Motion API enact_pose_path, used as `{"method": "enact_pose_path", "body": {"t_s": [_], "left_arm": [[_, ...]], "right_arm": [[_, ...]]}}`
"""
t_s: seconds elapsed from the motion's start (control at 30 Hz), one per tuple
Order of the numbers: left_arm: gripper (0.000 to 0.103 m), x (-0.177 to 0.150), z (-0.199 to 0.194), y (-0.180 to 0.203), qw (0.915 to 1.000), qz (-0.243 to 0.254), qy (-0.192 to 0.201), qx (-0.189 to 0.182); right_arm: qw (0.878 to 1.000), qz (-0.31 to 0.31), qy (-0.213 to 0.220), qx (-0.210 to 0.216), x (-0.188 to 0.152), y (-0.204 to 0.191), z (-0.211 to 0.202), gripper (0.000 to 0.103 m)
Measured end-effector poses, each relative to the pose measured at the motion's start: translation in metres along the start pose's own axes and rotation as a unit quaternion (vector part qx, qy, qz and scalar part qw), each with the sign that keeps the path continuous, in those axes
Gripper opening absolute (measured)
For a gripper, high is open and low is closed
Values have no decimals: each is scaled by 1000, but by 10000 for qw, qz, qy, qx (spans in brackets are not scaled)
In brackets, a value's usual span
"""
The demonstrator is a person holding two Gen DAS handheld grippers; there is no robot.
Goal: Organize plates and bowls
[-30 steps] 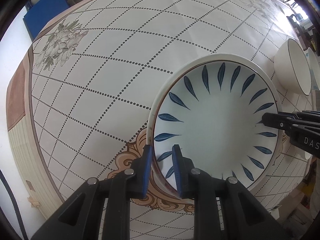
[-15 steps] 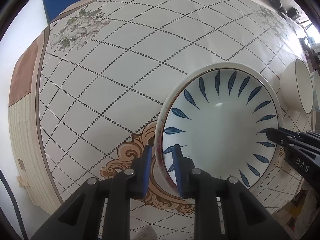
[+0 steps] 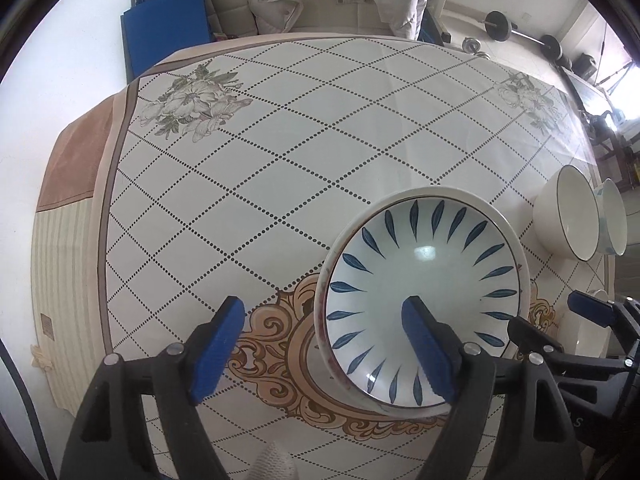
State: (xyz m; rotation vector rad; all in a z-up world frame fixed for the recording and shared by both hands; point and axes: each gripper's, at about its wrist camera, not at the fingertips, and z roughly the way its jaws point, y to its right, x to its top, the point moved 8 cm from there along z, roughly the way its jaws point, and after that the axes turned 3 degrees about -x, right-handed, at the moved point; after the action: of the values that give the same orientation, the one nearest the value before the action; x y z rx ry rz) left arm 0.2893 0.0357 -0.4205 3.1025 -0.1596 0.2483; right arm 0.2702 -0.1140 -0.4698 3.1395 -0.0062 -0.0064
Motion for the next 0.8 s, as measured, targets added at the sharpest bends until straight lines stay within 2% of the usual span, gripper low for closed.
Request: {"method": "enact_pose_path", "body": {"t_s": [0.13,0.27,0.33,0.5,0.63,0.8], "left_arm": [[87,-1,-17,4,9997,-22,247,20],[87,-6,-37,8,9989,-48,458,14],[87,-10,-50,10,9982,-134,578,6],[87,-21,-87,12,9954,-369,880,-94],[87,-30,-119,15,9928,-377,1138,-30],[87,-46,-159,16,9890,-374,1429,44]], "right_arm": [[9989,-109,287,-351,-3,4,-21,86],[9966,-128,590,-560,-8,14,-43,88],[9960,-132,708,-535,-11,16,-56,93],[9924,-139,1129,-463,-24,21,-94,94],[9877,-154,1496,-426,-38,24,-130,94],[9832,-152,1787,-344,-63,24,-173,99]]}}
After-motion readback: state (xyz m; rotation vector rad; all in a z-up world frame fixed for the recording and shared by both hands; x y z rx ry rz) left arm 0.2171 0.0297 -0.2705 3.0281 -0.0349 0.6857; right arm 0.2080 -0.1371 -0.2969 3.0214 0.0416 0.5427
